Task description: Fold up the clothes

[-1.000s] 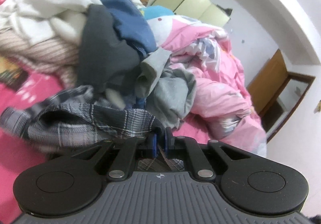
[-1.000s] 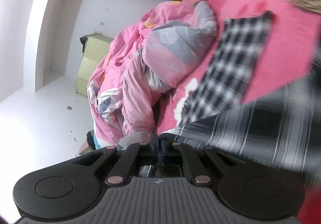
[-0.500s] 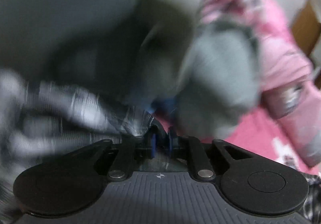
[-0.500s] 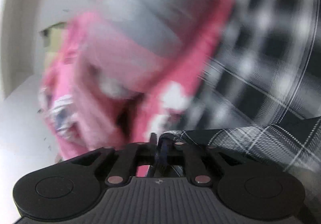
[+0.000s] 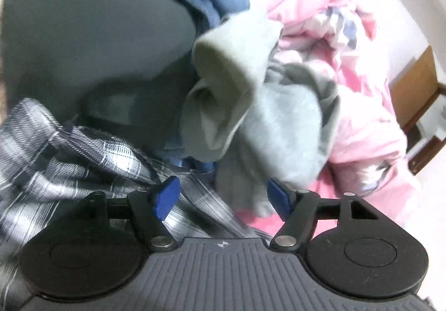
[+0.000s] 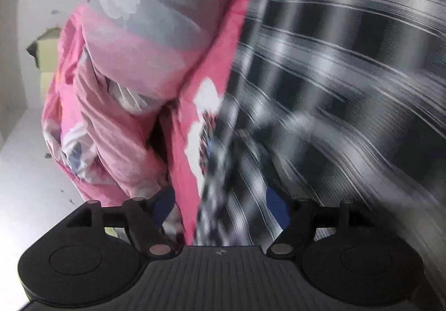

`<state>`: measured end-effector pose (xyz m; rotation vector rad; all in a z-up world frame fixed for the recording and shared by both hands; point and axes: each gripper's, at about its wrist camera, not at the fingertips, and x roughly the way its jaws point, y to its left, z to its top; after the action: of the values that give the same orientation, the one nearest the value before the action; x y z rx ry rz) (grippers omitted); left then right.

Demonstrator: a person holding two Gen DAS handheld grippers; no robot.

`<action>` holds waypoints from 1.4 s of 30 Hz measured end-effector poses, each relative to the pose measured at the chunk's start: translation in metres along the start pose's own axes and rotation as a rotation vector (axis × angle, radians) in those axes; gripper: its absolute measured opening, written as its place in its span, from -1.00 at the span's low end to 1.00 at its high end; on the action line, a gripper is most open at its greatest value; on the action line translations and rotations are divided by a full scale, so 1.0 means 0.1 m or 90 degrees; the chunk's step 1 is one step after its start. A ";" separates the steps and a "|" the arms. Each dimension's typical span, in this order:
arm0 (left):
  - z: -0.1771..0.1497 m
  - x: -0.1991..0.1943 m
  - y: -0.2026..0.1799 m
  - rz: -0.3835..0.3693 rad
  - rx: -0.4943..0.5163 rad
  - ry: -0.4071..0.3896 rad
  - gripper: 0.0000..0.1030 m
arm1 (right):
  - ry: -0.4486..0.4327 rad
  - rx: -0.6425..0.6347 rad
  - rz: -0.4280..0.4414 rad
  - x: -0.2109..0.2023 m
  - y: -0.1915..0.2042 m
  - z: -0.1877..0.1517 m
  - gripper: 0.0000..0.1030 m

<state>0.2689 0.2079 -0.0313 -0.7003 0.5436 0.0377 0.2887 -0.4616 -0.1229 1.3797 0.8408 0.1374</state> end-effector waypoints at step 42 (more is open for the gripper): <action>-0.50 -0.58 1.03 0.032 -0.175 -0.076 0.06 | -0.044 -0.048 0.034 0.34 -0.04 -1.62 0.69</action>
<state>0.1740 0.2650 -0.0967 -0.9464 0.4445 0.2033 0.2146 -0.3138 -0.1346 1.3298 0.7342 0.1604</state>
